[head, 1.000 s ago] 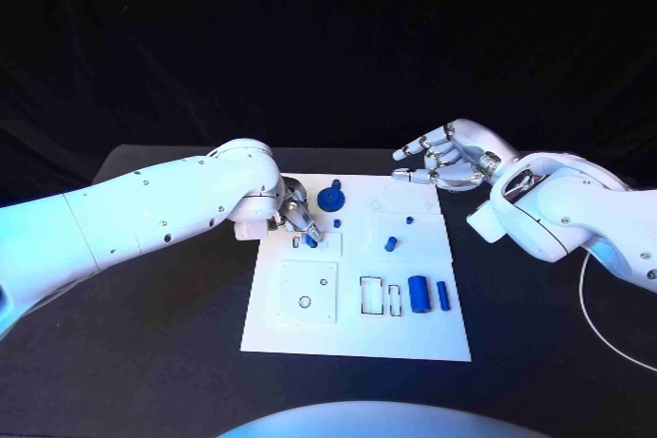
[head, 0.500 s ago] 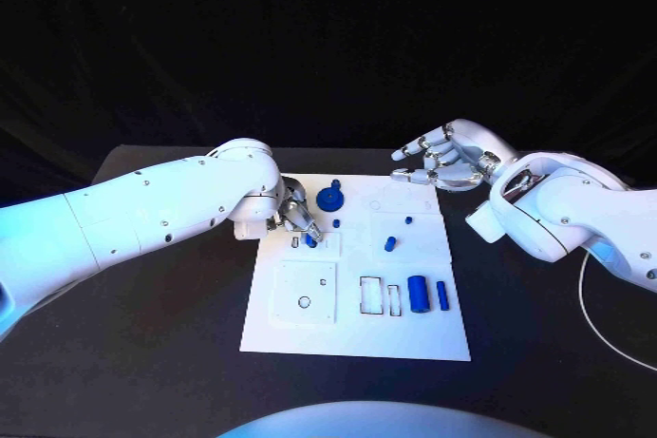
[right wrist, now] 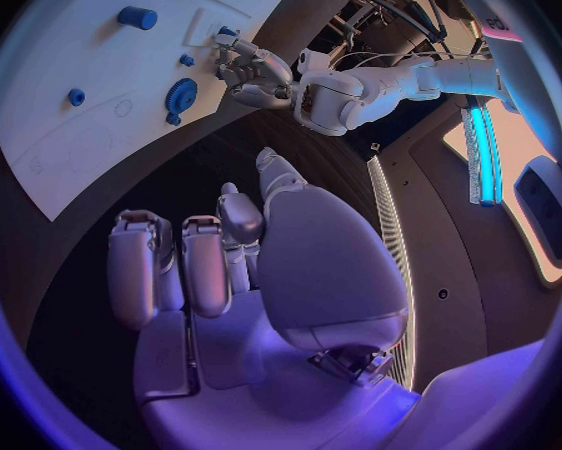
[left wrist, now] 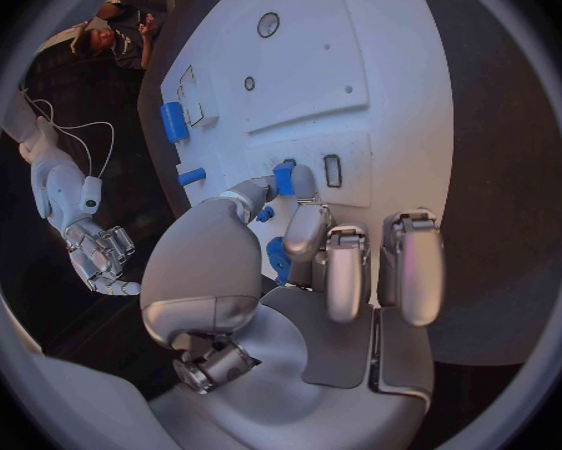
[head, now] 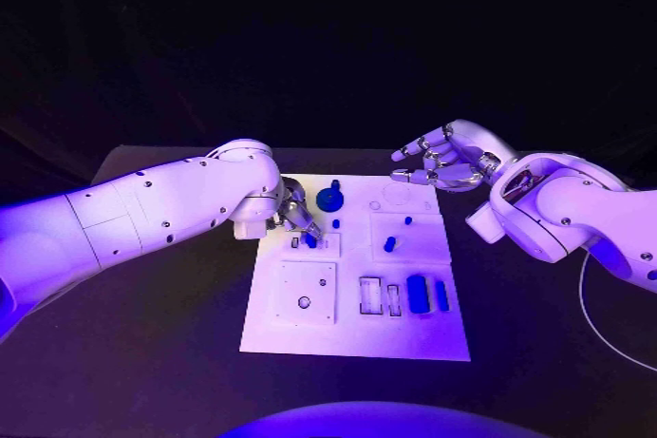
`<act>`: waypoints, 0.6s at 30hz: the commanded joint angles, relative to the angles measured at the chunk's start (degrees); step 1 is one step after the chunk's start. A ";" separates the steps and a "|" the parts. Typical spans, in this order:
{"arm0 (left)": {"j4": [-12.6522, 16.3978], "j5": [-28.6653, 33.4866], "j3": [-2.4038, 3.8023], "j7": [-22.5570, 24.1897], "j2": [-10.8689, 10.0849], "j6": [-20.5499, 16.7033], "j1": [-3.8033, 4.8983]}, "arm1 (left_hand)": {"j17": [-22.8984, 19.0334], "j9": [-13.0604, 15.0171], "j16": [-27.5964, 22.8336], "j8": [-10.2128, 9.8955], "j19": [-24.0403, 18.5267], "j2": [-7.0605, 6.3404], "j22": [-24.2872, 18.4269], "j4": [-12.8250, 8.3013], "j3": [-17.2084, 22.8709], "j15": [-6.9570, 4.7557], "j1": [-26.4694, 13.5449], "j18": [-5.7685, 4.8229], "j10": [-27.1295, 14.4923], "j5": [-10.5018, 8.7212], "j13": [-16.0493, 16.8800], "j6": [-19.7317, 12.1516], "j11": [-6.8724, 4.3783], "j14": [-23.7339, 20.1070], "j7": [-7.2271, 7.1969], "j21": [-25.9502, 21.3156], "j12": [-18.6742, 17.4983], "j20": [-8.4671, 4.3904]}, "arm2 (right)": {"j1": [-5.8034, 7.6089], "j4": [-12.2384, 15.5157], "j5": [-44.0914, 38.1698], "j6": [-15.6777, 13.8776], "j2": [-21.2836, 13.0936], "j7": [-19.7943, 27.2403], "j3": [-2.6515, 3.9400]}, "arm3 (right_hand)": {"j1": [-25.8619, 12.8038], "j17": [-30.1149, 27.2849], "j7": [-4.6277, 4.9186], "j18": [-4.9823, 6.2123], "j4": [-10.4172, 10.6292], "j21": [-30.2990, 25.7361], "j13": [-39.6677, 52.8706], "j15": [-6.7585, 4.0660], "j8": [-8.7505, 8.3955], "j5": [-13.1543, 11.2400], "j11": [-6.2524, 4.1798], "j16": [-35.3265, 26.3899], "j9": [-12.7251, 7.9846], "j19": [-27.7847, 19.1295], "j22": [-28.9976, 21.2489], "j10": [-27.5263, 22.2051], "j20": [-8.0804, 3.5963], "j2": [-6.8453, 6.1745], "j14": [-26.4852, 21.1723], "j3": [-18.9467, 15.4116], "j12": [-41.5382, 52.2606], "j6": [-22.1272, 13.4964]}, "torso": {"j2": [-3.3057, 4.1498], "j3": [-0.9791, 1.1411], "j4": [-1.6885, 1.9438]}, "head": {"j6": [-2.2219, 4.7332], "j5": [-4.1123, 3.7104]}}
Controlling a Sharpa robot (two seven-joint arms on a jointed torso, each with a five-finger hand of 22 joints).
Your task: Assemble the parts on the task board
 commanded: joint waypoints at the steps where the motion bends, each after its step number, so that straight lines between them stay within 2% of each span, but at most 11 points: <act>1: -0.26 -0.96 -0.66 -4.98 0.23 2.41 -0.97 | 15.09 -0.09 0.18 -0.20 4.31 -0.10 10.84 0.04 -0.44 -0.31 -0.52 -1.18 0.44 -0.15 0.11 0.23 -0.09 5.94 0.07 0.33 0.27 -0.39 | -0.04 0.09 -0.32 0.75 0.01 0.54 0.00 | -0.02 2.03 -0.01 0.55 0.15 -0.34 -0.06 -0.23 0.05 0.37 -0.05 -0.21 0.09 -0.31 -0.05 -0.44 0.11 0.39 3.20 -0.34 -0.37 0.37 | -0.03 0.00 0.01 | -0.06 -0.08; 11: -0.08 -1.01 -0.67 -4.97 0.26 2.78 -1.07 | 15.09 -0.17 0.18 -0.37 4.38 -0.24 11.02 0.56 -2.19 -0.33 -1.11 -1.22 0.58 -0.32 0.30 0.56 -0.13 5.94 0.01 0.44 0.38 -0.41 | -0.04 0.12 -0.32 0.83 -0.05 0.58 0.00 | -0.07 2.01 -0.01 0.55 0.18 -0.35 -0.06 -0.23 0.05 0.38 -0.05 -0.23 0.09 -0.32 -0.06 -0.44 0.11 0.41 3.20 -0.37 -0.37 0.37 | 0.01 -0.01 -0.02 | -0.09 -0.16; 18: -0.04 -1.05 -0.67 -4.93 0.23 2.70 -1.11 | 15.09 -0.32 0.18 -0.69 4.41 -0.42 11.11 1.60 -5.59 -0.33 -1.93 -1.24 0.64 -0.91 0.38 0.98 -0.13 5.94 0.00 0.47 0.32 -0.42 | -0.04 0.13 -0.32 0.76 -0.09 0.64 0.00 | -0.30 1.95 -0.01 0.56 0.32 -0.40 -0.13 -0.23 0.03 0.40 -0.04 -0.29 0.09 -0.35 -0.13 -0.46 0.11 0.42 3.19 -0.53 -0.44 0.37 | 0.02 0.00 0.03 | -0.08 -0.26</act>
